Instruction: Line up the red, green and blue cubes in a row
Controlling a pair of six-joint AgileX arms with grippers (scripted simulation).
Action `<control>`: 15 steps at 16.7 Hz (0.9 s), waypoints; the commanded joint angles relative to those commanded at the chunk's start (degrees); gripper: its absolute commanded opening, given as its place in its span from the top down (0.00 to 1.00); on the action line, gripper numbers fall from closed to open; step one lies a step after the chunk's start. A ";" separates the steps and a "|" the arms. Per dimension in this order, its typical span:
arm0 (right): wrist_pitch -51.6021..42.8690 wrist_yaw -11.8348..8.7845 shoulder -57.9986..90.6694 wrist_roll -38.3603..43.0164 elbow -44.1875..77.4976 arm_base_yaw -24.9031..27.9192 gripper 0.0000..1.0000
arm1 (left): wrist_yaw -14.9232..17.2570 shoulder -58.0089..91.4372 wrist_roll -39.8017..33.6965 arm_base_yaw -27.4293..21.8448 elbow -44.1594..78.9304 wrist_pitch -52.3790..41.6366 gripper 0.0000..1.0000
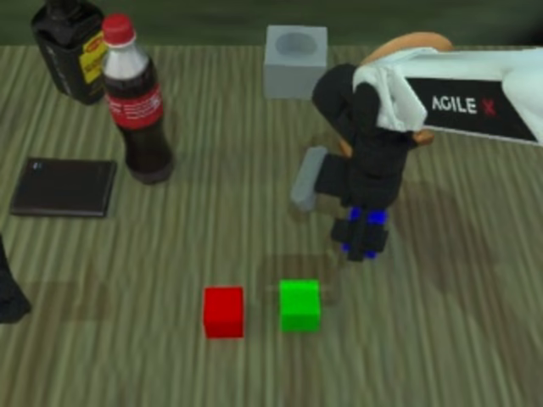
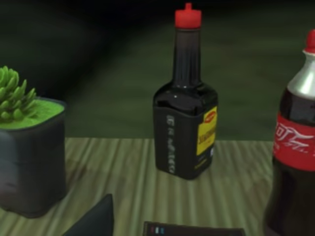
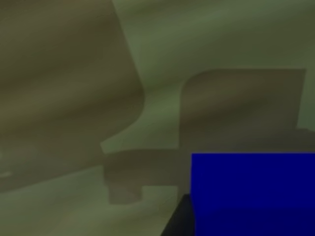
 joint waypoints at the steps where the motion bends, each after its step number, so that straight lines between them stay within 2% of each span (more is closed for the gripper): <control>1: -0.20 -0.01 -0.05 -0.06 0.19 0.06 1.00 | 0.00 0.00 0.00 0.00 0.00 0.00 0.00; 8: -12.24 -0.06 -4.26 -0.13 7.66 0.49 1.00 | 0.00 0.00 0.00 0.00 0.00 0.00 0.00; 15: -12.06 -0.11 -6.64 -0.93 5.78 1.09 1.00 | 0.00 0.00 0.00 0.00 0.00 0.00 0.00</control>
